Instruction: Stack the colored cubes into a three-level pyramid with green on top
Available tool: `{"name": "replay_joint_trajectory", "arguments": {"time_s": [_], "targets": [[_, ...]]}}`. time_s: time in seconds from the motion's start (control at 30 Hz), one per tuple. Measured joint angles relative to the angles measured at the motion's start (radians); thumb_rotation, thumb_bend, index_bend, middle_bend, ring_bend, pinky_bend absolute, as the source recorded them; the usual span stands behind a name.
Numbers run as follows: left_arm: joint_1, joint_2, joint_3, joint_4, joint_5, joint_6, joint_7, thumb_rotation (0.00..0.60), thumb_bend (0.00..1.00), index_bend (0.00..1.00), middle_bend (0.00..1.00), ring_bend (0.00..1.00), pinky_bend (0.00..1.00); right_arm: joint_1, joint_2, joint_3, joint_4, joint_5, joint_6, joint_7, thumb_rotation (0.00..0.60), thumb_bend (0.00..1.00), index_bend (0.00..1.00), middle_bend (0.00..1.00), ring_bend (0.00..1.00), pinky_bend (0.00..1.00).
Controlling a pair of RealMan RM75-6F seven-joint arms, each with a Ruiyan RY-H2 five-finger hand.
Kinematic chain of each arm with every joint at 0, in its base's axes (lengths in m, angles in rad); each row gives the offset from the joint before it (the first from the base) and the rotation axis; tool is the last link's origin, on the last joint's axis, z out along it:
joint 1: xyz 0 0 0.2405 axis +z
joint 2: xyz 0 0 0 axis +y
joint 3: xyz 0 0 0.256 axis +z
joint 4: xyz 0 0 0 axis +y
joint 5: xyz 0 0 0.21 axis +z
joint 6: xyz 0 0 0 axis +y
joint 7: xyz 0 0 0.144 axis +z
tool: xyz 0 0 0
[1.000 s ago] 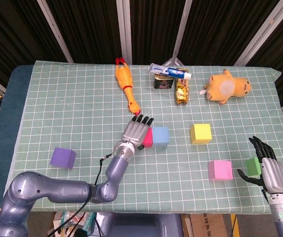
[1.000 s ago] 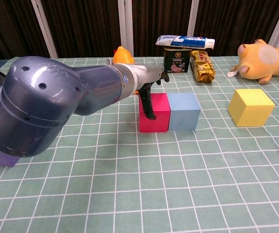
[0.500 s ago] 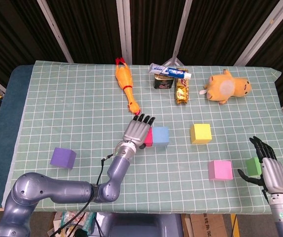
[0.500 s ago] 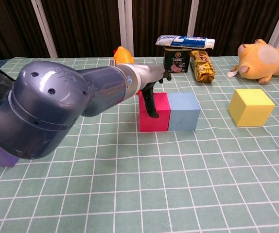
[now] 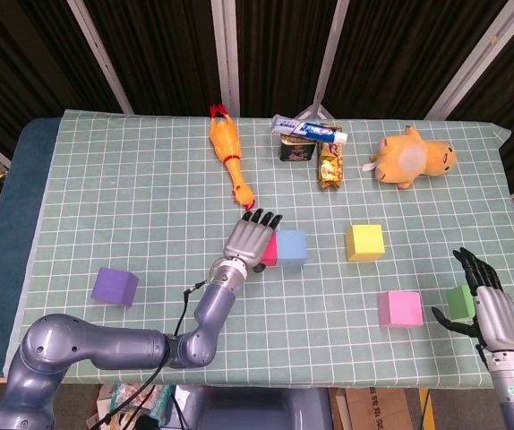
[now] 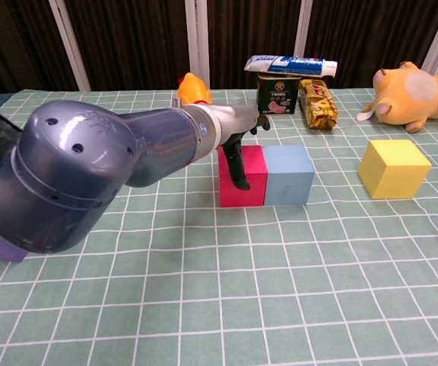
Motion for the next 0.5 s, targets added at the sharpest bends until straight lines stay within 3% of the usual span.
{"name": "replay_joint_trajectory", "arguments": {"time_s": [0.5], "targets": [[0.078,0.149,0.028,-0.180,0.067,0.060,-0.029,0.600,0.18,0.00,0.07,0.03,0.10,-0.002,-0.002,0.001,0.002,-0.002,0.007,-0.012,0.600,0.26,0.00,0.00,0.00,0.00]]}}
